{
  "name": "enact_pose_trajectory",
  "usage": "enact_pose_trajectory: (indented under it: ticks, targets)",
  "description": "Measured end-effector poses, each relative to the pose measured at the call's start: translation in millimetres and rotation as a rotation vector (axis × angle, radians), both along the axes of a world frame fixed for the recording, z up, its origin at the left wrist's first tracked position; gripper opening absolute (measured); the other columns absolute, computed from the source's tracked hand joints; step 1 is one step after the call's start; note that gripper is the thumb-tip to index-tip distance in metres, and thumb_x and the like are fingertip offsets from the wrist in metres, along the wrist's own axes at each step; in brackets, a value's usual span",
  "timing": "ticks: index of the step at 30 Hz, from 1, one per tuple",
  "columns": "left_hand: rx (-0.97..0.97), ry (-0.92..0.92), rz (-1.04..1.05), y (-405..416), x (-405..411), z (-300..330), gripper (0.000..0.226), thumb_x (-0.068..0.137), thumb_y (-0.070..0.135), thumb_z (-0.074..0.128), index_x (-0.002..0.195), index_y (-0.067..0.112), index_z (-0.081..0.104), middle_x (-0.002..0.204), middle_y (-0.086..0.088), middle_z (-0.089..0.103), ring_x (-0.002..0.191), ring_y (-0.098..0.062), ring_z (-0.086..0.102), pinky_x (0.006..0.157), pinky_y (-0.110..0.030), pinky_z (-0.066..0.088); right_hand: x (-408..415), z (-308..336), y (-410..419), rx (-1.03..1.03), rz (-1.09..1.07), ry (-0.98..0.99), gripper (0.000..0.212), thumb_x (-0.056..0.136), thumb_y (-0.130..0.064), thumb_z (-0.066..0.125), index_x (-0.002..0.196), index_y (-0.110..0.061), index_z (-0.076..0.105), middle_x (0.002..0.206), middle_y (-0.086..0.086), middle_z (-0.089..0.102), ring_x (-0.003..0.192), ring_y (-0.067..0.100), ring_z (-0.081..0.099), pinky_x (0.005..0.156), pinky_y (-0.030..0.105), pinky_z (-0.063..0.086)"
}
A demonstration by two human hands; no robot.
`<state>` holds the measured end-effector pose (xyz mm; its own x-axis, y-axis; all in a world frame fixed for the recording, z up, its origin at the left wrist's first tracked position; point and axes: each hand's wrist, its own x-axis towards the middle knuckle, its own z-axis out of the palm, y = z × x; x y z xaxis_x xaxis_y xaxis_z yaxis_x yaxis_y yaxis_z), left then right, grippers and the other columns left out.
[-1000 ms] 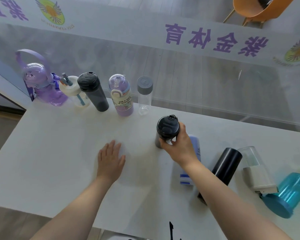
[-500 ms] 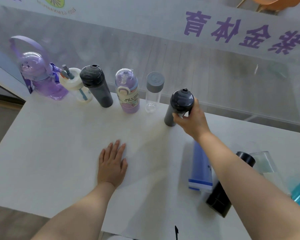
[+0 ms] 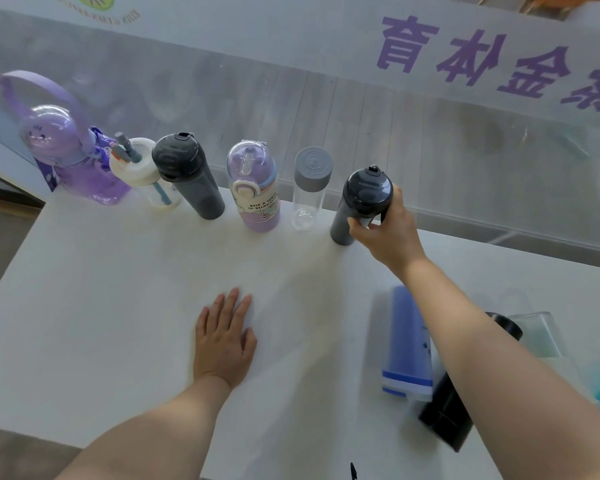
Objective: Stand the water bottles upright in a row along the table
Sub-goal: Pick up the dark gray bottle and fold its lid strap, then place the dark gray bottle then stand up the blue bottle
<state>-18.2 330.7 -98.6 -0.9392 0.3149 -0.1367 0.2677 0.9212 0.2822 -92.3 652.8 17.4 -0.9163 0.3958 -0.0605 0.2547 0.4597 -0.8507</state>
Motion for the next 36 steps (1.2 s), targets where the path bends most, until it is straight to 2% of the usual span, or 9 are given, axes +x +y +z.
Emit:
enact_pose_trajectory:
  ticks: [4, 12, 16, 19, 21, 25, 30, 33, 36]
  targets:
    - [-0.01, -0.011, 0.004, 0, 0, 0, 0.06, 0.084, 0.034, 0.037, 0.143, 0.024, 0.042, 0.153, -0.002, 0.037, 0.141, -0.023, 0.031, 0.114, -0.046, 0.021, -1, 1, 3, 0.011, 0.021, -0.013, 0.069, 0.074, -0.026, 0.074, 0.132, -0.031, 0.037, 0.108, -0.014, 0.062, 0.093, 0.014, 0.06, 0.085, 0.036, 0.054]
    - [-0.016, -0.01, 0.002, 1, 0, 2, 0.06, 0.084, 0.034, 0.036, 0.143, 0.023, 0.042, 0.153, -0.002, 0.037, 0.141, -0.022, 0.029, 0.114, -0.045, 0.02, 0, 3, 4, 0.002, 0.045, -0.02, 0.072, 0.074, -0.029, 0.073, 0.134, -0.031, 0.035, 0.113, -0.013, 0.061, 0.096, 0.015, 0.059, 0.088, 0.039, 0.052]
    - [-0.021, -0.016, 0.004, 0, 0, 2, 0.06, 0.084, 0.035, 0.035, 0.143, 0.024, 0.042, 0.154, -0.001, 0.036, 0.142, -0.022, 0.029, 0.115, -0.045, 0.02, 6, 6, 12, 0.071, 0.114, -0.122, 0.082, 0.078, -0.035, 0.075, 0.144, -0.026, 0.027, 0.112, -0.021, 0.054, 0.097, 0.0, 0.052, 0.089, 0.023, 0.045]
    - [-0.024, -0.017, 0.004, 1, 0, 3, 0.06, 0.084, 0.035, 0.035, 0.143, 0.023, 0.042, 0.154, -0.001, 0.035, 0.141, -0.023, 0.03, 0.115, -0.045, 0.02, 20, 5, 22, 0.148, 0.149, -0.177, 0.105, 0.074, -0.049, 0.075, 0.152, -0.026, 0.01, 0.14, -0.013, 0.045, 0.125, 0.007, 0.045, 0.104, 0.029, 0.039]
    - [-0.026, -0.019, 0.003, 1, 0, 3, 0.06, 0.085, 0.035, 0.035, 0.143, 0.023, 0.042, 0.154, -0.002, 0.036, 0.141, -0.023, 0.03, 0.114, -0.045, 0.02, 36, 6, 28, 0.185, 0.132, -0.212, 0.107, 0.075, -0.052, 0.074, 0.153, -0.026, 0.005, 0.154, -0.006, 0.031, 0.139, 0.011, 0.031, 0.11, 0.031, 0.03]
    - [-0.016, -0.019, 0.005, 1, 0, 3, 0.06, 0.084, 0.035, 0.035, 0.143, 0.024, 0.041, 0.153, -0.002, 0.037, 0.141, -0.023, 0.031, 0.114, -0.045, 0.019, 80, 6, 34, 0.353, 0.116, -0.102, 0.08, 0.086, -0.035, 0.068, 0.15, -0.019, 0.023, 0.151, 0.001, 0.036, 0.135, 0.018, 0.036, 0.11, 0.035, 0.033]
    - [-0.015, -0.015, 0.005, 1, 0, 2, 0.061, 0.084, 0.036, 0.035, 0.143, 0.024, 0.041, 0.153, -0.002, 0.037, 0.14, -0.024, 0.032, 0.114, -0.045, 0.018, 140, -12, 45, 0.572, 0.338, -0.068, 0.049, 0.089, -0.006, 0.062, 0.136, -0.012, 0.051, 0.139, 0.008, 0.051, 0.125, 0.025, 0.045, 0.101, 0.048, 0.044]
    - [-0.021, -0.005, 0.005, 0, 1, 1, 0.061, 0.084, 0.036, 0.034, 0.144, 0.024, 0.04, 0.153, -0.002, 0.036, 0.141, -0.024, 0.031, 0.114, -0.044, 0.017, 171, -20, 48, 0.608, 0.467, -0.111, 0.045, 0.088, 0.0, 0.06, 0.131, -0.014, 0.058, 0.141, 0.005, 0.051, 0.128, 0.025, 0.044, 0.102, 0.047, 0.044]
    - [-0.023, 0.0, 0.007, 0, 1, 0, 0.061, 0.084, 0.036, 0.034, 0.144, 0.024, 0.04, 0.153, -0.003, 0.036, 0.141, -0.024, 0.03, 0.114, -0.044, 0.017, 189, -25, 51, 0.642, 0.562, -0.186, 0.061, 0.081, 0.012, 0.057, 0.133, -0.019, 0.057, 0.149, 0.002, 0.043, 0.137, 0.027, 0.035, 0.107, 0.043, 0.04]
